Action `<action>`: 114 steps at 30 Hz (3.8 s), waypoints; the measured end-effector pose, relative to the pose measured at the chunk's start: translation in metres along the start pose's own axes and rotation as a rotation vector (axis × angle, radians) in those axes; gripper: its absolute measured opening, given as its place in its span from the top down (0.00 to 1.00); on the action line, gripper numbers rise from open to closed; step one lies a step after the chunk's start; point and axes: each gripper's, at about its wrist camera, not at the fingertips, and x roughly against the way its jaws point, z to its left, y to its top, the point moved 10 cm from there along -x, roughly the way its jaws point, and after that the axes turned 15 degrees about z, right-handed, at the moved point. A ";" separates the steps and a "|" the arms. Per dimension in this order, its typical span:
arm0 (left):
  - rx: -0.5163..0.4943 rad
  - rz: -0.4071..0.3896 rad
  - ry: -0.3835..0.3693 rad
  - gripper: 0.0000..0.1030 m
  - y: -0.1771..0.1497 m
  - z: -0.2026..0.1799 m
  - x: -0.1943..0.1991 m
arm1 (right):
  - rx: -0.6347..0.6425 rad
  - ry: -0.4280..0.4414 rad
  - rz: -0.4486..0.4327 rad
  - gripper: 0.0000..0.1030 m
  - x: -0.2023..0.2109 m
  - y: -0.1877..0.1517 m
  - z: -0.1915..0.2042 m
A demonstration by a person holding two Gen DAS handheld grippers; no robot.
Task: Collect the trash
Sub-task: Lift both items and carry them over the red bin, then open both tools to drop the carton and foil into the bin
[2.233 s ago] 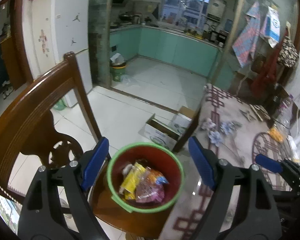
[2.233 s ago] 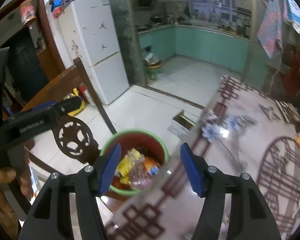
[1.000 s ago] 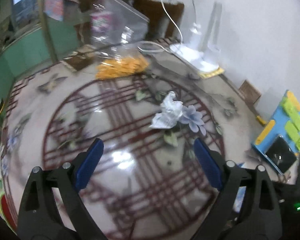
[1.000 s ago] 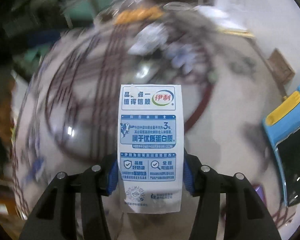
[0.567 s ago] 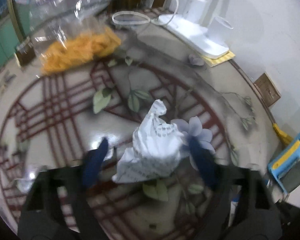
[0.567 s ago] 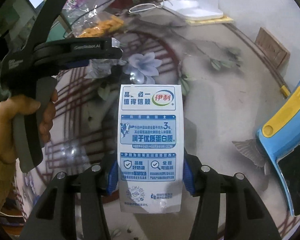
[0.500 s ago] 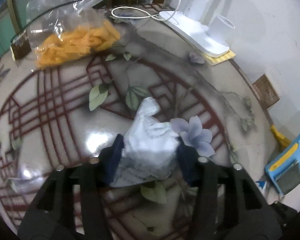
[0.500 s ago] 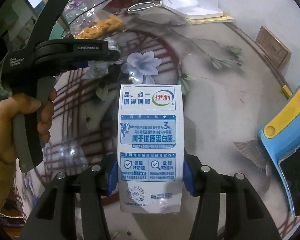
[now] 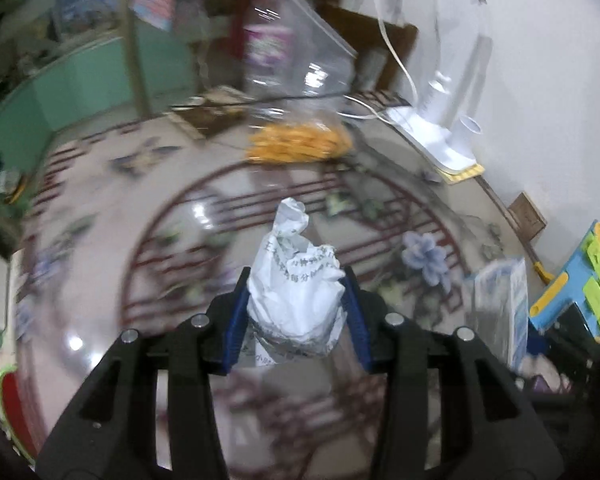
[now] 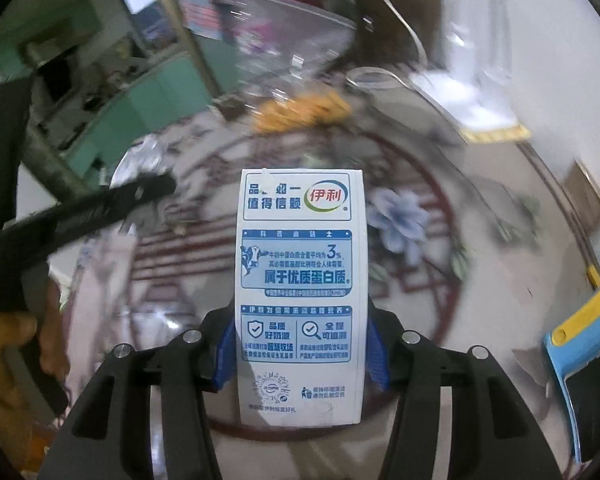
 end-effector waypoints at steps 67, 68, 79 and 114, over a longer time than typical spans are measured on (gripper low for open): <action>0.477 -0.226 0.257 0.58 -0.227 0.341 0.234 | 0.588 0.193 -0.108 0.51 0.029 -0.073 0.462; 0.482 -0.224 0.259 0.58 -0.230 0.346 0.234 | 0.592 0.194 -0.106 0.51 0.028 -0.074 0.466; 0.564 -0.186 0.294 0.58 -0.258 0.399 0.229 | 0.646 0.203 -0.057 0.51 -0.004 -0.078 0.509; 0.680 -0.202 0.316 0.09 -0.233 0.480 0.207 | 0.648 0.180 0.004 0.17 -0.082 -0.033 0.556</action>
